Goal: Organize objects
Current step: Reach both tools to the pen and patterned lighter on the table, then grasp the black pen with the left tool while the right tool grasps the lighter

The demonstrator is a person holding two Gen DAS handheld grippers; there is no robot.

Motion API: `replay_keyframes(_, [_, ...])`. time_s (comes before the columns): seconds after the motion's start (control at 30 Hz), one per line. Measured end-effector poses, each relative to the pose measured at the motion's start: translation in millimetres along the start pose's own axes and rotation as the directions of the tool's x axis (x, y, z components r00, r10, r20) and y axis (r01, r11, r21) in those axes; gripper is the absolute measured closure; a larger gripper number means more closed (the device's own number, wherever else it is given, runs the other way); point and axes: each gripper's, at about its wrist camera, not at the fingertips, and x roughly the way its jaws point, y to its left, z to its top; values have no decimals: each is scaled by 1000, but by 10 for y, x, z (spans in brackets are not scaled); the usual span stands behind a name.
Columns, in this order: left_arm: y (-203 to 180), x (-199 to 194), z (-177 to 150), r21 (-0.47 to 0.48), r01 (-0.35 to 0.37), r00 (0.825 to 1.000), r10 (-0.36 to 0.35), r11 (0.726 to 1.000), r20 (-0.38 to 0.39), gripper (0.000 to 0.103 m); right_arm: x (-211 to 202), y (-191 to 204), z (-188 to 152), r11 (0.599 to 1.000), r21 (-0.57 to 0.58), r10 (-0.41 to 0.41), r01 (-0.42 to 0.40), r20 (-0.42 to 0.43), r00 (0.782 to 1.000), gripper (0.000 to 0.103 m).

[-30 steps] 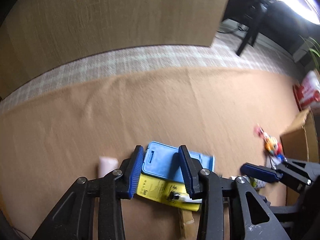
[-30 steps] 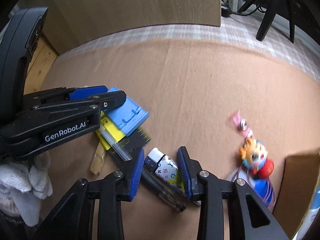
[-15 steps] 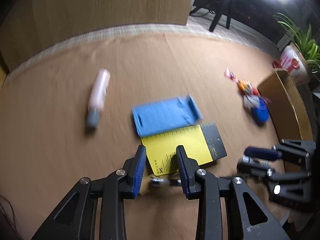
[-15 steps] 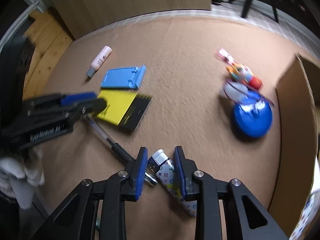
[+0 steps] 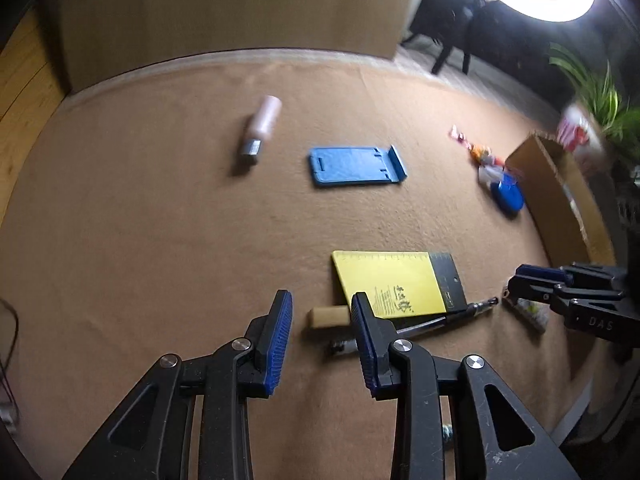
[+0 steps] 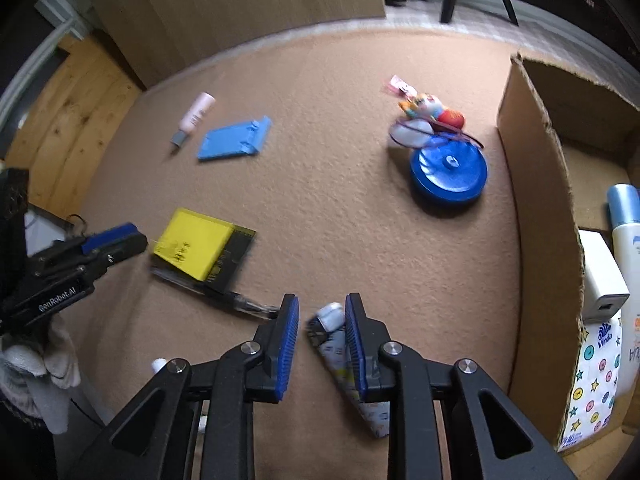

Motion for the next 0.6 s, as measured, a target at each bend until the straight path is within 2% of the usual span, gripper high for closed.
replay_keyframes(0.23, [-216, 116, -21, 94, 26, 999, -23, 995, -31, 69, 86, 259, 30, 998, -56, 20, -20, -12, 1000, 81])
replay_keyframes(0.37, [-393, 219, 24, 165, -17, 999, 23, 986, -35, 69, 158, 309, 26, 998, -52, 23, -24, -20, 1000, 81])
replay_keyframes(0.6, [-430, 439, 266, 160, -10, 998, 20, 987, -55, 69, 195, 211, -26, 999, -10, 37, -37, -35, 999, 81])
